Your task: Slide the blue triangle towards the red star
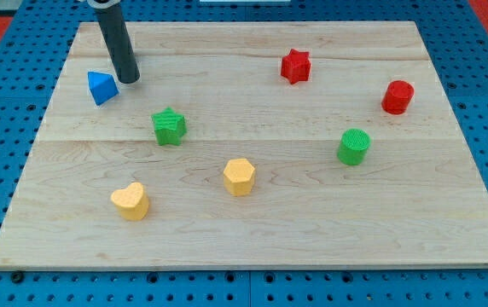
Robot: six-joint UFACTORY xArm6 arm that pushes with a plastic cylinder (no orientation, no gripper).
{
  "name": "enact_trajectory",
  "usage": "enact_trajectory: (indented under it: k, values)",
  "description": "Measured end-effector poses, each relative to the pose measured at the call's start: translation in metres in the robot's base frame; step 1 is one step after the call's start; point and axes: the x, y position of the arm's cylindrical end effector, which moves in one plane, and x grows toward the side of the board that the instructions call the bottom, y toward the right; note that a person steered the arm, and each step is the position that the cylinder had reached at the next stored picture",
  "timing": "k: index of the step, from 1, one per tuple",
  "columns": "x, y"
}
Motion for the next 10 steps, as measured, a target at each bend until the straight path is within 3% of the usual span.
enact_trajectory:
  k: [2,3,4,6,8,10]
  values:
    - [-0.019,-0.011]
    - [-0.011,-0.071]
    - [0.027,-0.103]
    - [0.014,0.008]
    - [0.003,-0.026]
    - [-0.033,0.071]
